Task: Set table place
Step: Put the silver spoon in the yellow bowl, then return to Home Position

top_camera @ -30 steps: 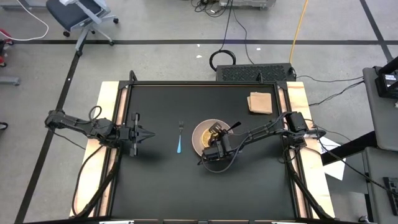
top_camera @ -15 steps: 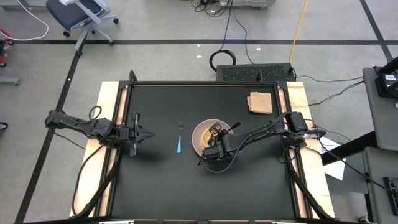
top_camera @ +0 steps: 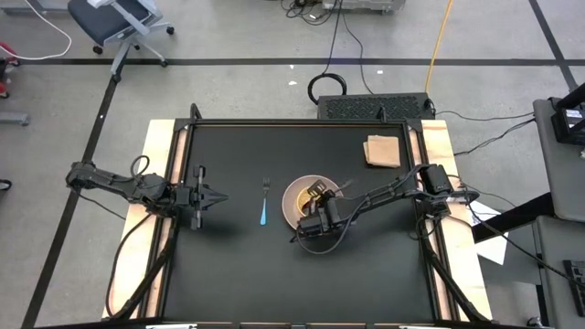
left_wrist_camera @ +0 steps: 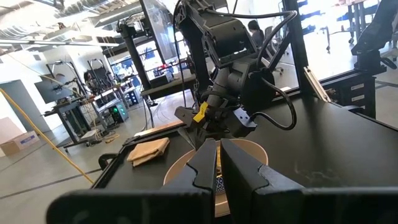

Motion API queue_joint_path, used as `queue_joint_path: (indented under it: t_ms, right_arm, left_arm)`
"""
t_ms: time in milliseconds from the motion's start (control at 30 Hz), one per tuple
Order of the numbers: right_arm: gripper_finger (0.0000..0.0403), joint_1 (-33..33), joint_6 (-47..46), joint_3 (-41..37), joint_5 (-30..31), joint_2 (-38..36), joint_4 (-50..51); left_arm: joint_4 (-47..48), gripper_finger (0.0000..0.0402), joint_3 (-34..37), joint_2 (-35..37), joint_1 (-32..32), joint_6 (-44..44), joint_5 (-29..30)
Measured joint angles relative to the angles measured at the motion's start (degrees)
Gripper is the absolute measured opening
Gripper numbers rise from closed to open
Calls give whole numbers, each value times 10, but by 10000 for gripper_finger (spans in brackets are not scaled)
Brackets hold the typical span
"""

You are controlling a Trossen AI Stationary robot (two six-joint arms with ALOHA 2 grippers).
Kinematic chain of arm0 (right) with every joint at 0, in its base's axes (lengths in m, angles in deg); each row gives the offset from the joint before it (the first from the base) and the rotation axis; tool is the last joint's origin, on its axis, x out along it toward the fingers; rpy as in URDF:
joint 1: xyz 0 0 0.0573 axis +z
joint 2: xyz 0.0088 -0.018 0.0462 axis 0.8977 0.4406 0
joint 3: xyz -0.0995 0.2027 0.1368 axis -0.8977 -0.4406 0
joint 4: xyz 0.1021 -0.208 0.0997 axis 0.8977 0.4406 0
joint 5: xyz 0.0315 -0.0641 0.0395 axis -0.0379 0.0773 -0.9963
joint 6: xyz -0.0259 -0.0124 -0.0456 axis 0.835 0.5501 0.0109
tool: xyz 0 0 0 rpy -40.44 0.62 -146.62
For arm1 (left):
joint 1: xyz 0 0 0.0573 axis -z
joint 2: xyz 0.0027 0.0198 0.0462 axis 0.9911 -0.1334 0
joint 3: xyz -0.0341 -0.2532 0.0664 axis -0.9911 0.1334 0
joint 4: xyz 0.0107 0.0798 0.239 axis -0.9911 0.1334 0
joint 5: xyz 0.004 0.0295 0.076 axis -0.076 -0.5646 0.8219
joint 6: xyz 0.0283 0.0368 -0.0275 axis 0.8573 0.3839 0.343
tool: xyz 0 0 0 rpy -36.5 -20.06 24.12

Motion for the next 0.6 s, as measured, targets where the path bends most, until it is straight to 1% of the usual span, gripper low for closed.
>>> queue_joint_path:
  t_ms: [133, 267, 467, 600]
  right_arm:
    - [50, 4, 4, 0, 23, 0, 3]
    - [50, 12, 13, 1, 25, -2, 14]
    - [50, 23, 1, 12, 25, -2, 30]
    - [50, 33, -25, 35, 36, -2, 59]
  left_arm:
    - [0, 28, 0, 0, 0, 0, 0]
    - [0, 28, 0, 0, 0, 0, 0]
    - [0, 28, 0, 0, 0, 0, 0]
    - [0, 28, 0, 0, 0, 0, 0]
